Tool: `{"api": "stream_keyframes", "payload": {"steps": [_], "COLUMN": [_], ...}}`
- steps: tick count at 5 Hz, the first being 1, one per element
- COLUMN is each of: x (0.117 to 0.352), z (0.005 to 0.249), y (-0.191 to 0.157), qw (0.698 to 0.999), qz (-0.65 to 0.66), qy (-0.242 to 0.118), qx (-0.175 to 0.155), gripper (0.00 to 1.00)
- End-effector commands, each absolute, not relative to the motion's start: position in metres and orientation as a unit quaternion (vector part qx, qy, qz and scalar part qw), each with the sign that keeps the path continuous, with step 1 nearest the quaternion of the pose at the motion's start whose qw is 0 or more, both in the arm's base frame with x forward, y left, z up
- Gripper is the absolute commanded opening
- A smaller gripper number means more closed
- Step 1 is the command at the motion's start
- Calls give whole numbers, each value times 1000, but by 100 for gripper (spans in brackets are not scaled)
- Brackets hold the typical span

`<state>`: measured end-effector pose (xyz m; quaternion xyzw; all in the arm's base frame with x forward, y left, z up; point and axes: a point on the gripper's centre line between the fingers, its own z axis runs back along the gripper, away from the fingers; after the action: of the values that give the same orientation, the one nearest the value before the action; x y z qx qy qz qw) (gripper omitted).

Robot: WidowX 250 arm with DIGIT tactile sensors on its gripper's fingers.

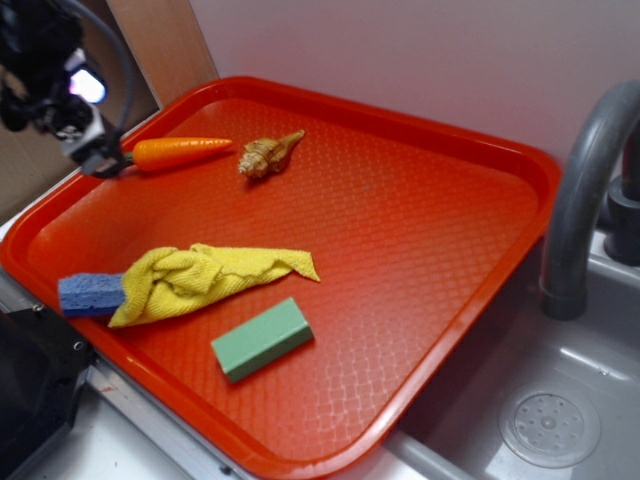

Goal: Grab the carrot.

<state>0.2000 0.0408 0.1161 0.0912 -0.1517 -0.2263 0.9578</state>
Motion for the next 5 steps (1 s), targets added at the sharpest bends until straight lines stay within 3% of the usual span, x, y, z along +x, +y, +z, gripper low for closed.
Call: {"api": "stream_keyframes", "payload": {"steps": [1, 2, 3, 5], "x": [255, 265, 265, 269], "z": [115, 108, 89, 45], "y": [94, 107, 107, 110], "qw": [969, 970, 965, 964], "qz": [-178, -189, -214, -238], "qy": [-142, -123, -88, -50], "qx": [94, 94, 123, 111], "gripper": [100, 100, 100, 100]}}
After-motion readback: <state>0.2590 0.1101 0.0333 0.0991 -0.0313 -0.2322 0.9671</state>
